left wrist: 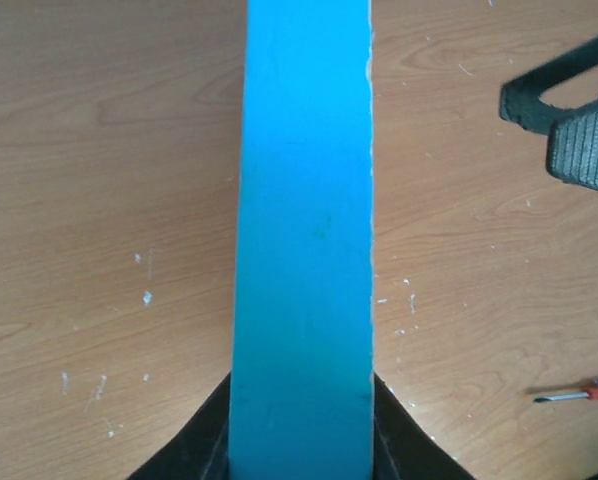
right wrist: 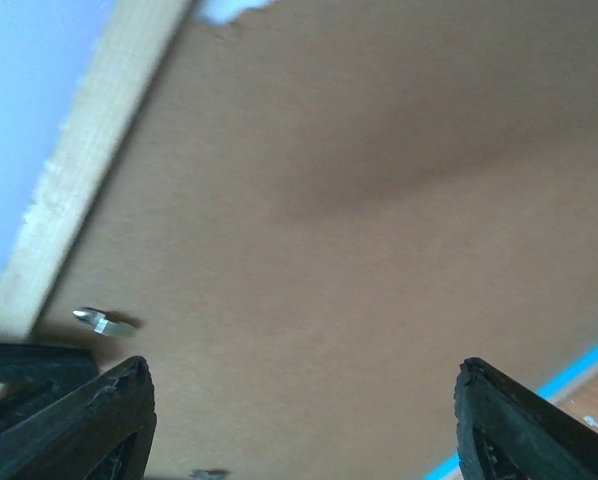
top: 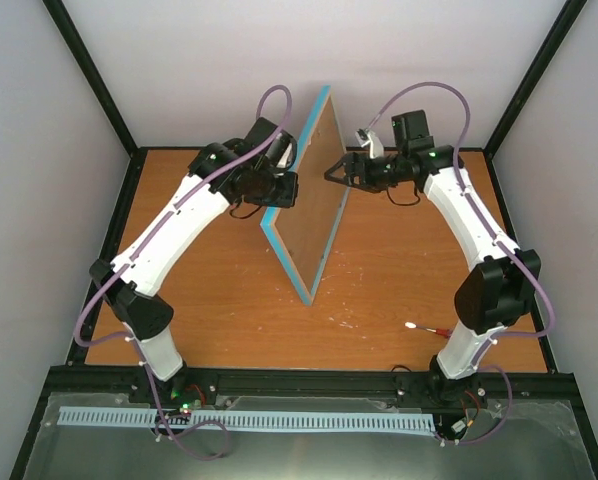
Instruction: Take the photo out of the frame
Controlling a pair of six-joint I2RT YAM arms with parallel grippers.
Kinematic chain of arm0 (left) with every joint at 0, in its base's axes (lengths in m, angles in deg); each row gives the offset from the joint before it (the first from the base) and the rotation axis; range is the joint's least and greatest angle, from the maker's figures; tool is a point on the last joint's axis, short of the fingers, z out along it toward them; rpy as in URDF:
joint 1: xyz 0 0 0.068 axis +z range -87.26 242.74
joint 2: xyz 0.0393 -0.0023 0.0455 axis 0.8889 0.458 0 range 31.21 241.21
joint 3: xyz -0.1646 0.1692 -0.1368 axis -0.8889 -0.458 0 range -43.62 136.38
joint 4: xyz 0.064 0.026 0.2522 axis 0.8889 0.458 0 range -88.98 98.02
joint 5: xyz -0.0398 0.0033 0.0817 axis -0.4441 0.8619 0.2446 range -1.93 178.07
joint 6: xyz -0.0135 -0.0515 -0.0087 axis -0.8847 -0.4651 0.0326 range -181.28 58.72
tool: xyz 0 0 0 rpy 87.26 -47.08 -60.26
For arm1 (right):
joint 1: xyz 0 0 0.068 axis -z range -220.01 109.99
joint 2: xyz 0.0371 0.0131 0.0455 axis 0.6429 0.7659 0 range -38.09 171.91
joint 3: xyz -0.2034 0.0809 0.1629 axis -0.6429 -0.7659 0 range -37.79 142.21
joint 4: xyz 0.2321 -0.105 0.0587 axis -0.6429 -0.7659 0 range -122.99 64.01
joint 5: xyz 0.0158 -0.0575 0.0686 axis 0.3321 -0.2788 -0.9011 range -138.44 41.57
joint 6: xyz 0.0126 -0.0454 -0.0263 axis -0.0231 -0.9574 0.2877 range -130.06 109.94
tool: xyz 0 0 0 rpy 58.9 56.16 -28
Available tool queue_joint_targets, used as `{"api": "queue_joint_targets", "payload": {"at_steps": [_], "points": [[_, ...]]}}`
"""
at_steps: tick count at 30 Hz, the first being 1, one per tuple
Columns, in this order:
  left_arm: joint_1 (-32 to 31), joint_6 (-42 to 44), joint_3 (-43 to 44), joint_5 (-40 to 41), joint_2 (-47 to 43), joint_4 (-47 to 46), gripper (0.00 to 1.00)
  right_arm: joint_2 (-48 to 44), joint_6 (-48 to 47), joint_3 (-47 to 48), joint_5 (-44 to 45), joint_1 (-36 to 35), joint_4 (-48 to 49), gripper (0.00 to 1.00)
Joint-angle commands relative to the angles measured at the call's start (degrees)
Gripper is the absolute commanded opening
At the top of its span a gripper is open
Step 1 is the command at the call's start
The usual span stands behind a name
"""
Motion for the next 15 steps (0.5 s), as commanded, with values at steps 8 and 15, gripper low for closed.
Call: {"api": "queue_joint_targets", "payload": {"at_steps": [8, 15], "points": [[-0.2, 3.5, 9.5, 19.7, -2.2, 4.7, 0.01, -5.1, -0.8, -3.3, -1.5, 2.8, 0.9, 0.79], [-5.8, 6.2, 5.7, 18.4, 2.1, 3.9, 0.03, -3.4, -0.6, -1.7, -0.5, 2.9, 0.2, 0.85]]}}
